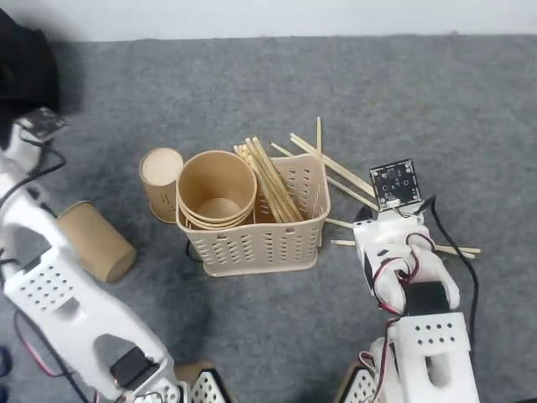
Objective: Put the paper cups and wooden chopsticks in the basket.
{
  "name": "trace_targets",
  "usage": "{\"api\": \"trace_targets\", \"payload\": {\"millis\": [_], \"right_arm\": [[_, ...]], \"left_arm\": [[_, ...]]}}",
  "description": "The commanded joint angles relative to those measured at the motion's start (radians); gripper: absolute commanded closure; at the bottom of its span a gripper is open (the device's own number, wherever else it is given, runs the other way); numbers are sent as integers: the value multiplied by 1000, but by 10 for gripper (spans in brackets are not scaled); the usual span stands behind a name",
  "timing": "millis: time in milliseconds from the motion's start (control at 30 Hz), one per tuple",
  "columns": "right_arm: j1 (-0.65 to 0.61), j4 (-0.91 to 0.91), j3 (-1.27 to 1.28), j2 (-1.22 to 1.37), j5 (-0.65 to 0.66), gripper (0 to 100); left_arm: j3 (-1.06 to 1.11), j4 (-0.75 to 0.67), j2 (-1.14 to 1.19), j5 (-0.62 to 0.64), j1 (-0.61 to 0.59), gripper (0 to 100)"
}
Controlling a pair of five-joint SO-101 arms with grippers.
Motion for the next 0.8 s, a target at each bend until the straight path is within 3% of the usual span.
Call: {"api": "trace_targets", "payload": {"millis": [0, 233, 567, 767], "right_arm": [[1, -36, -5, -12, 11, 804], [-1, -42, 0, -12, 12, 804], [1, -42, 0, -12, 12, 804], [4, -39, 0, -12, 12, 804]], "left_arm": [[62, 31, -57, -25, 37, 794], [389, 31, -331, -92, 101, 794], [978, 29, -999, -95, 265, 794], [1125, 29, -1209, -94, 276, 794]]}}
